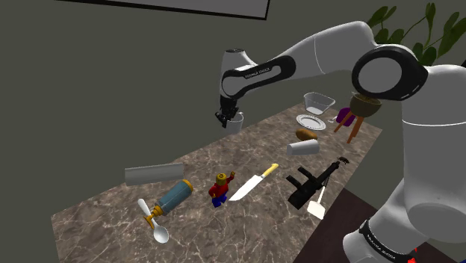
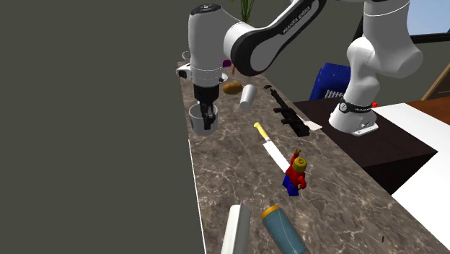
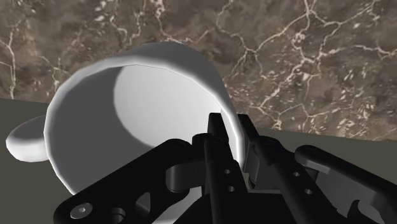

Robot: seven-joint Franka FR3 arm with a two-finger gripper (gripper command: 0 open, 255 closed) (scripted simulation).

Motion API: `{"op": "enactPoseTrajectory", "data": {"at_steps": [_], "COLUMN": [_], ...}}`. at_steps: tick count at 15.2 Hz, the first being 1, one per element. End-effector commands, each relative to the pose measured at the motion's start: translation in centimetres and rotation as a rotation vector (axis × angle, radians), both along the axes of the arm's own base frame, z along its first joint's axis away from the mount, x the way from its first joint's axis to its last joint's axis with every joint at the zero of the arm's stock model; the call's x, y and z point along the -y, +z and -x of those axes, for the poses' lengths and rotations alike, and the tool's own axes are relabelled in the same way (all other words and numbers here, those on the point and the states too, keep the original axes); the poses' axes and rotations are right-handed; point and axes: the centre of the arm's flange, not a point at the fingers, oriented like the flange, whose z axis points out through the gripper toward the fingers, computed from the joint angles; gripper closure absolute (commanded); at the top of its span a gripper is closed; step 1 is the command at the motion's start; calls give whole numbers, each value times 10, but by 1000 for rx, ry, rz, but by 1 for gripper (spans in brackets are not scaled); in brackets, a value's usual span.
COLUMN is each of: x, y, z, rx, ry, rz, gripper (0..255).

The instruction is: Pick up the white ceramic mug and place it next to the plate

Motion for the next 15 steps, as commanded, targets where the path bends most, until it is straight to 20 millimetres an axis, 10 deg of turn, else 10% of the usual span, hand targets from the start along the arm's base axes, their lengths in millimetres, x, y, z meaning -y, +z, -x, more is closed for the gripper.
{"op": "enactPoseTrajectory", "data": {"at_steps": [1, 9, 15], "x": [0, 0, 70], "y": [11, 51, 52], "z": [0, 0, 36], "rx": [0, 0, 0], "ry": [0, 0, 0], "rz": [0, 0, 0], "gripper": [255, 255, 255]}}
